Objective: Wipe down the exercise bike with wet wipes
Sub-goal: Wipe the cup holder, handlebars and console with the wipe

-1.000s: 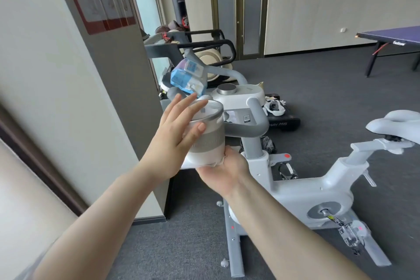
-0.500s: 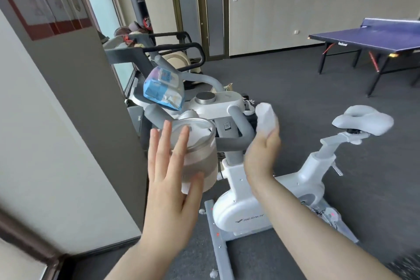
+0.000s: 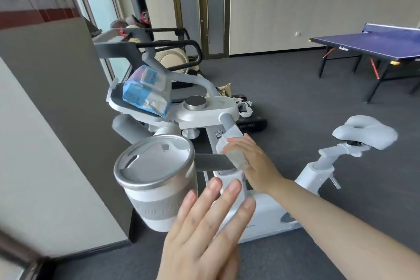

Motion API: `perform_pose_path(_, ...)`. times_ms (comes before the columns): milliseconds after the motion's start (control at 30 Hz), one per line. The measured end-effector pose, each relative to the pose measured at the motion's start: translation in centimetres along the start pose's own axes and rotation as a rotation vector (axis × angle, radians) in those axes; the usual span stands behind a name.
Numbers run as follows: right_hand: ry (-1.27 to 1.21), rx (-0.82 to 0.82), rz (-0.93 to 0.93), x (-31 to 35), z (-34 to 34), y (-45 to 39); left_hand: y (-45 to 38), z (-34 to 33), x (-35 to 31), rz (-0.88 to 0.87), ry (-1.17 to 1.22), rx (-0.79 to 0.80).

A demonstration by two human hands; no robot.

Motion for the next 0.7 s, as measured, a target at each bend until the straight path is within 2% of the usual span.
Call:
perform_pose_path(67,-0.038,0.109,0.029,-1.8,0.4,-1.2,-0.8,-3.7,-0.3,0.026,0.037,0.136)
perform_pose_path(167,0.089,0.293,0.074,-4.9,0.4,-4.4,-2.6,-8.9,1.8,0.256,0.081,0.286)
perform_pose_path(267,0.303,0.371,0.131,-6.9,0.9,-7.7,-5.0,-12.1,5.1,0.496,-0.110,0.309)
perform_pose_path(333,0.360,0.301,0.154,-7.6,1.6,-9.2,-6.4,-13.0,6.8,0.550,-0.341,0.334)
perform_pose_path(367,0.310,0.260,0.151,-7.7,1.8,-9.3,-6.6,-13.4,7.4,0.584,-0.437,0.381)
perform_pose_path(433,0.054,0.216,0.128,-6.9,1.5,-7.7,-6.4,-13.8,7.9,0.621,-0.576,0.421)
perform_pose_path(533,-0.259,0.268,0.232,-4.1,0.1,-3.1,-6.3,-13.9,7.1,0.654,-0.695,0.390)
perform_pose_path(633,-0.212,0.328,0.414,-4.5,0.7,-4.0,-6.8,-14.1,6.9,0.655,-0.773,0.328)
perform_pose_path(700,-0.143,0.302,0.339,-6.5,0.9,-7.5,-6.7,-14.4,7.1,0.652,-0.794,0.341)
Point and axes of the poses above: each hand's wrist, its own y-axis away from the middle knuckle, its own z-axis out of the back of the hand, x = y × z, the point moved 8 cm from there along -y, towards the middle knuckle, and after that the axes turned 6 degrees about x, right-handed, at the moved point
